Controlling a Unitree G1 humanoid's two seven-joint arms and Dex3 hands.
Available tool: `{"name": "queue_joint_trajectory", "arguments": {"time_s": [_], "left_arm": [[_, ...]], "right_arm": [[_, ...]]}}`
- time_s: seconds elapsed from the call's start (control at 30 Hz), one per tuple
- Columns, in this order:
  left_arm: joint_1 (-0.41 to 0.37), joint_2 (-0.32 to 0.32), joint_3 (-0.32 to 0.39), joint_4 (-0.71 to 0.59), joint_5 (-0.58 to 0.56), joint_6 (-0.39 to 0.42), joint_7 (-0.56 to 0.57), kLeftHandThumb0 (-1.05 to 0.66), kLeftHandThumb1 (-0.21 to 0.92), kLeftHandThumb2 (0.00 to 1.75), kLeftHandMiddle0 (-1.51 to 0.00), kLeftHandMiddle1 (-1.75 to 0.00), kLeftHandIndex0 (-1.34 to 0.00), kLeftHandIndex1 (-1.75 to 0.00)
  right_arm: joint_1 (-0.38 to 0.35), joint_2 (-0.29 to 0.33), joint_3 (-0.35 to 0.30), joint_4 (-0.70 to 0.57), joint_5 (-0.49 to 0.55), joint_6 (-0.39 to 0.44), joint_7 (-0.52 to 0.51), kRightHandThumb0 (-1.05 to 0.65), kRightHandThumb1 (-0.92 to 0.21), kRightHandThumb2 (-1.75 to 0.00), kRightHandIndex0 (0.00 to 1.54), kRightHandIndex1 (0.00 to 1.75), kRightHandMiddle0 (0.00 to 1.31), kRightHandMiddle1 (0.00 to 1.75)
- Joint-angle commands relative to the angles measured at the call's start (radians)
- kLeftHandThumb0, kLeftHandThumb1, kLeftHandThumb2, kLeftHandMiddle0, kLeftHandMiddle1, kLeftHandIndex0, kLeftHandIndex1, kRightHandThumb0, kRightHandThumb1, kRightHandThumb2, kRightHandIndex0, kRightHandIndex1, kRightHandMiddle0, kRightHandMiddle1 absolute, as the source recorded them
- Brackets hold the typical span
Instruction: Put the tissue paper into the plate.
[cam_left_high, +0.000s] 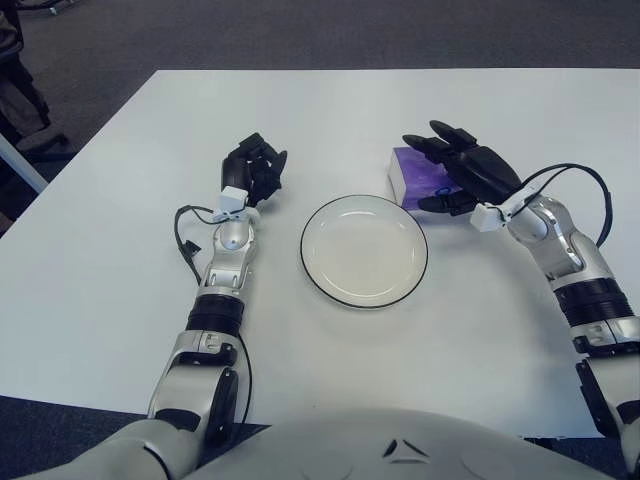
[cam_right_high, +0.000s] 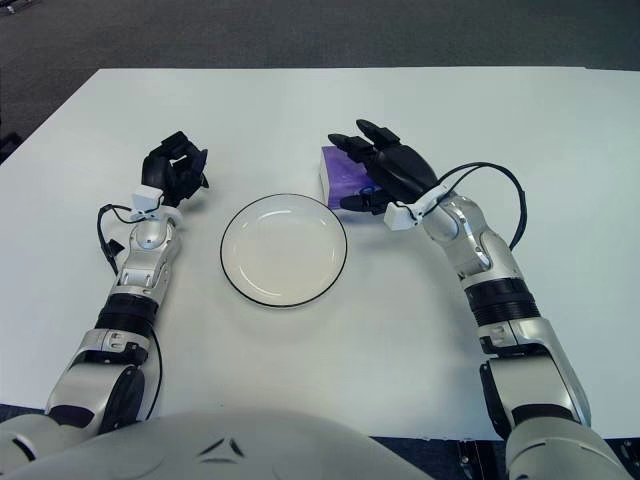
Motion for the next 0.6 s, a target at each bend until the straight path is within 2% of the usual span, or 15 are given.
{"name": "queue_joint_trajectory", "arguments": {"time_s": [0.0, 0.27, 0.5, 0.57], "left_arm": [[0.174, -0.056, -0.016, 0.081, 0.003, -0.008, 0.003, -0.36, 0.92, 0.33, -1.02, -1.71, -0.88, -1.75], [0.178, -0.056, -0.018, 0.072, 0.005, -0.003, 0.005, -0.36, 0.92, 0.33, -1.02, -1.71, -0.88, -1.75], [0.182, -0.056, -0.018, 0.065, 0.005, 0.002, 0.006, -0.37, 0.92, 0.33, -1.02, -1.71, -0.87, -1.75], [0.183, -0.056, -0.019, 0.062, 0.005, 0.004, 0.006, -0.37, 0.92, 0.33, -1.02, -1.71, -0.87, -1.75]], "right_arm": [[-0.05, 0.007, 0.011, 0.044, 0.04, 0.017, 0.03, -1.01, -0.92, -0.7, 0.0, 0.0, 0.09, 0.06], [-0.102, 0.018, 0.021, 0.105, 0.072, 0.034, 0.085, -1.03, -0.92, -0.71, 0.0, 0.0, 0.08, 0.05], [-0.14, 0.023, 0.03, 0.16, 0.078, 0.029, 0.092, -1.04, -0.92, -0.72, 0.0, 0.0, 0.08, 0.04], [-0.17, 0.028, 0.033, 0.203, 0.08, 0.038, 0.096, -1.04, -0.92, -0.72, 0.0, 0.0, 0.07, 0.04]]}}
